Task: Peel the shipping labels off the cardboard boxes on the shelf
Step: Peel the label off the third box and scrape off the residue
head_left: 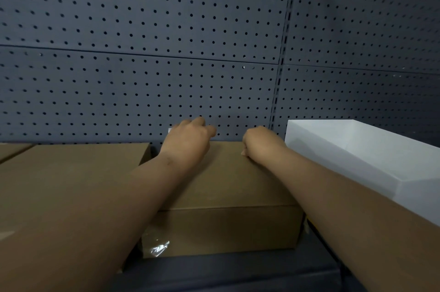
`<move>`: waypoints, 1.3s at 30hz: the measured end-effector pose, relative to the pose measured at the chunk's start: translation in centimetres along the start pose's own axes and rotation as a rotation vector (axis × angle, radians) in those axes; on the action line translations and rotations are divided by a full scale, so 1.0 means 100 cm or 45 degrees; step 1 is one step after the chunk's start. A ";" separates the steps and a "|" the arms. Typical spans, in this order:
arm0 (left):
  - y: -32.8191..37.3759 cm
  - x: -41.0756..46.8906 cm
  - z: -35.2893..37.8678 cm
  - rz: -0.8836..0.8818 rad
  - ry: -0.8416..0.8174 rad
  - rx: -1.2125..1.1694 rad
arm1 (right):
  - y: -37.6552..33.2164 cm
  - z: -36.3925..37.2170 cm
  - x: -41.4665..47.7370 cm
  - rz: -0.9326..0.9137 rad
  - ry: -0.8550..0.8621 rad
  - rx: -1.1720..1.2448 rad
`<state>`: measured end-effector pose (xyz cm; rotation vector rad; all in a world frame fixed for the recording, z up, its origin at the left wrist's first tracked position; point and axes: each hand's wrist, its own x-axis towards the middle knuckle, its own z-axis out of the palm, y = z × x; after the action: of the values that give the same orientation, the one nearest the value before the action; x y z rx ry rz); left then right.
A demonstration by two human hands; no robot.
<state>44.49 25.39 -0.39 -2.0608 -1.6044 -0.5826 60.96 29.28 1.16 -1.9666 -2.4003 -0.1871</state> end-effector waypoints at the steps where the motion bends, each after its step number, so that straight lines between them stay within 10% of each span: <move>1: 0.000 0.000 0.000 -0.001 0.002 0.001 | -0.001 -0.002 0.000 -0.004 -0.034 -0.009; 39: -0.005 -0.010 -0.012 -0.034 0.043 -0.008 | -0.022 0.013 -0.020 -0.022 0.023 0.338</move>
<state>43.73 23.98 -0.01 -2.0261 -1.6154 -0.6291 59.31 27.10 -0.52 -1.8185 -2.2929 0.1077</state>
